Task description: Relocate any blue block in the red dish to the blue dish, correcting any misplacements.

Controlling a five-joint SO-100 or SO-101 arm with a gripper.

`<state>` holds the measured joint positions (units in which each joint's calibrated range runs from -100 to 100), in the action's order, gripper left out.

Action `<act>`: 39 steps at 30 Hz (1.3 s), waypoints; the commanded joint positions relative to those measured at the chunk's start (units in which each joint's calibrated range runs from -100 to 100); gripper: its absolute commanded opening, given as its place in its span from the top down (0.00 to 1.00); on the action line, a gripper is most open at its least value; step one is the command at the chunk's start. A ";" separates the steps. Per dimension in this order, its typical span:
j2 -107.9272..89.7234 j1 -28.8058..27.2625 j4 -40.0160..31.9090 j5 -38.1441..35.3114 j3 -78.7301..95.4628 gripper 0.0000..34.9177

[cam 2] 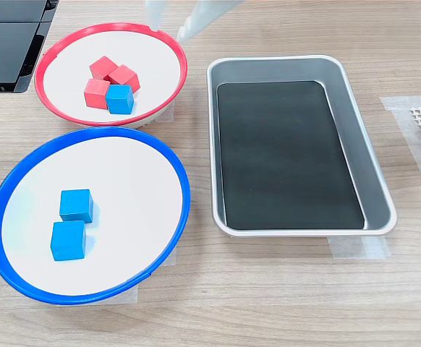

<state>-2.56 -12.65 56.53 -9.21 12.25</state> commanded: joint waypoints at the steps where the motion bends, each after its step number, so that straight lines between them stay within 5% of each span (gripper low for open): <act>1: 4.99 -1.32 0.22 0.00 -7.65 0.80; 12: 17.35 -2.55 0.22 0.44 -21.40 0.79; 25: 20.85 2.63 -2.01 0.83 -19.67 0.72; 30: 21.19 3.48 -1.18 2.30 -18.58 0.62; 39: 25.80 4.04 -0.69 2.20 -21.22 0.57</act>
<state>22.42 -8.50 55.38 -7.01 -6.08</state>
